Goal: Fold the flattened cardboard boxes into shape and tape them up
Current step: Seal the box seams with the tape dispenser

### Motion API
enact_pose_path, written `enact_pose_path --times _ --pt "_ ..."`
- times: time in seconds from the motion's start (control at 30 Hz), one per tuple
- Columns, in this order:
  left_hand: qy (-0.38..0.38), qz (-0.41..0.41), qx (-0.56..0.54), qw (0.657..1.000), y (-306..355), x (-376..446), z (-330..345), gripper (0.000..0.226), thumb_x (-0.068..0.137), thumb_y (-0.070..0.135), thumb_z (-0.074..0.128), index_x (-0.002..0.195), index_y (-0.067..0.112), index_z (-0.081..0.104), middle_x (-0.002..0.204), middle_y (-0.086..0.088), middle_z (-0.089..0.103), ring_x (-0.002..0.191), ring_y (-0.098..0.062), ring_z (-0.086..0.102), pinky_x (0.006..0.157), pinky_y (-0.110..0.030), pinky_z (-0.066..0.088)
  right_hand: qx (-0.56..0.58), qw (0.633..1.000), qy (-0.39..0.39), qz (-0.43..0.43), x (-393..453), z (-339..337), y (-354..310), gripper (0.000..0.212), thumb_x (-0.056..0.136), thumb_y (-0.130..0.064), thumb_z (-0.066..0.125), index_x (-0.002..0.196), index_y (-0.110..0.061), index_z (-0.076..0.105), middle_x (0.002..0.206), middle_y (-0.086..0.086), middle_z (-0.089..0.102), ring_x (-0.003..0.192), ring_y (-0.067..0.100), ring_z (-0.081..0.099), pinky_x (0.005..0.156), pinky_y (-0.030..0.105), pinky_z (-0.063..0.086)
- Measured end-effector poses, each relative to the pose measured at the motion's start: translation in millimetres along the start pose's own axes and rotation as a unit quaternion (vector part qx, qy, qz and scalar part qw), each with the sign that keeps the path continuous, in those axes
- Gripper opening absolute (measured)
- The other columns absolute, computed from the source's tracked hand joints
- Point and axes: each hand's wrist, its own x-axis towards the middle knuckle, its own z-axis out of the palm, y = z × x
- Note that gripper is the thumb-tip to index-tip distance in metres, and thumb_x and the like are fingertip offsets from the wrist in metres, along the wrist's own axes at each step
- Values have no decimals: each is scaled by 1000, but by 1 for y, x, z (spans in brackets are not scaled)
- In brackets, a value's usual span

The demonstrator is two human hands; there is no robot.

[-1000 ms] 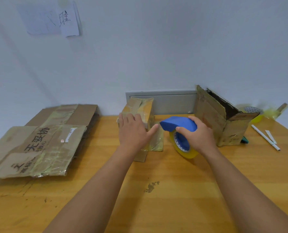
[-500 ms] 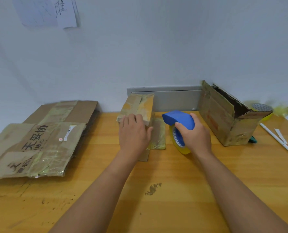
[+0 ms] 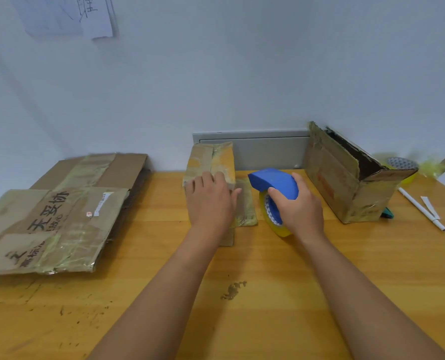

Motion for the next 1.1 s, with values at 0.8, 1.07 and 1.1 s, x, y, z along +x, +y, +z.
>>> enact_pose_path --times 0.8,1.07,1.1 --pt "31 64 -54 996 -27 8 0 33 99 50 51 100 22 68 97 0 64 91 -22 59 92 -36 23 -4 1000 3 -10 -2 -2 3 71 87 -61 62 147 -29 41 108 -8 51 97 21 53 76 37 49" --pt "33 81 -54 995 -29 5 3 33 88 50 68 99 19 67 96 -2 64 89 -24 60 90 -36 25 3 1000 0 -8 -4 -3 2 69 87 -61 62 146 -30 42 108 -7 53 97 23 55 78 42 53" --pt "32 81 -57 995 -29 5 3 33 88 50 68 100 19 67 96 -2 64 89 -24 60 90 -36 25 3 1000 0 -7 -4 -3 2 69 87 -61 62 146 -30 42 108 -7 53 97 22 55 78 42 54"
